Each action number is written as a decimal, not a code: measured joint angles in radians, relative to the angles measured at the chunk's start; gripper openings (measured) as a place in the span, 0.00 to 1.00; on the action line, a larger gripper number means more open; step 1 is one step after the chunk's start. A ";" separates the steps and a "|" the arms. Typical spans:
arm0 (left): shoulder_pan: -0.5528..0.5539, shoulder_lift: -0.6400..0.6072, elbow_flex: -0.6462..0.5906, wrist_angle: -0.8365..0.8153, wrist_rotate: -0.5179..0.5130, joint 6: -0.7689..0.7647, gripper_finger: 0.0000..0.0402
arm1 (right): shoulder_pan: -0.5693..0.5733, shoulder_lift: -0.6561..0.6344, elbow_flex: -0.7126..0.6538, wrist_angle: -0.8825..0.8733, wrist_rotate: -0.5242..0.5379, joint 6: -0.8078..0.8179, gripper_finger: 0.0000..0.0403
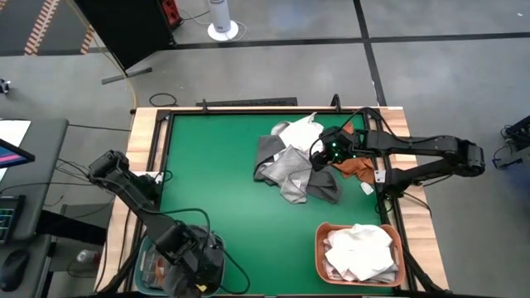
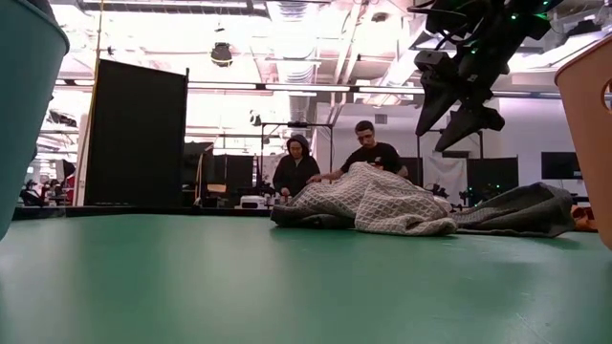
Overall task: Sort towels by color in basket
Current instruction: Put the left gray towel into the green bin
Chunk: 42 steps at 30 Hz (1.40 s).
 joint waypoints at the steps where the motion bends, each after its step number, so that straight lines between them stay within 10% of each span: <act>1: 0.000 0.000 0.018 -0.042 0.025 0.007 0.50 | 0.000 0.000 0.000 0.000 0.000 0.000 0.67; 4: -0.005 -0.004 0.079 -0.203 0.021 0.036 0.50 | 0.000 0.000 0.000 0.000 0.000 0.000 0.67; 16: -0.069 -0.174 0.061 -0.436 -0.520 -0.159 0.48 | 0.000 0.000 0.000 0.001 0.001 0.000 0.67; 27: 0.004 -0.494 -0.365 -0.440 -0.388 -0.413 0.43 | 0.000 0.000 0.000 0.001 0.002 0.001 0.67; 33: 0.004 -0.650 -0.570 -0.134 -0.285 -0.483 0.43 | 0.000 0.000 0.000 0.001 0.002 0.001 0.67; 42: 0.004 -0.652 -0.538 -0.002 -0.229 -0.430 0.43 | 0.000 0.000 0.000 0.001 0.002 0.001 0.67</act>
